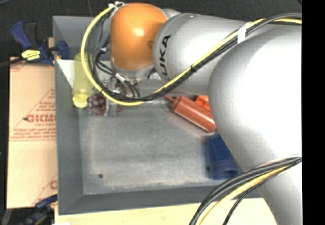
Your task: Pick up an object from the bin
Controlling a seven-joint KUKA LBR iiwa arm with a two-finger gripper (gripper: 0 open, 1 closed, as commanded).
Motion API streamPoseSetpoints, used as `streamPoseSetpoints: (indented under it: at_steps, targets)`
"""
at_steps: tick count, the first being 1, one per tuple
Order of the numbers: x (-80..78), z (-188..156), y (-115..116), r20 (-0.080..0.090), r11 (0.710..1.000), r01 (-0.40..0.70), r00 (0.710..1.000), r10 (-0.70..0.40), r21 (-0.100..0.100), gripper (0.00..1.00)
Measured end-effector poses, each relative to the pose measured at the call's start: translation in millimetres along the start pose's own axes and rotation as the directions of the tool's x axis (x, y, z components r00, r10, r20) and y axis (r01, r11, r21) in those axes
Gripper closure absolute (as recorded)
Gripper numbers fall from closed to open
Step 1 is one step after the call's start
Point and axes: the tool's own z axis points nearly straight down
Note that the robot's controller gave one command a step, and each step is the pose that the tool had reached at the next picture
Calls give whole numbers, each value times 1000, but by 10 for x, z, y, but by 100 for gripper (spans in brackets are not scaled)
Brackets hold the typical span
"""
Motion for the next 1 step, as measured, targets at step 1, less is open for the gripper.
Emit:
streamPoseSetpoints:
  at_steps: [1]
  targets:
    - [-24,-417,1,5,1000,0,1000,0,0,100]
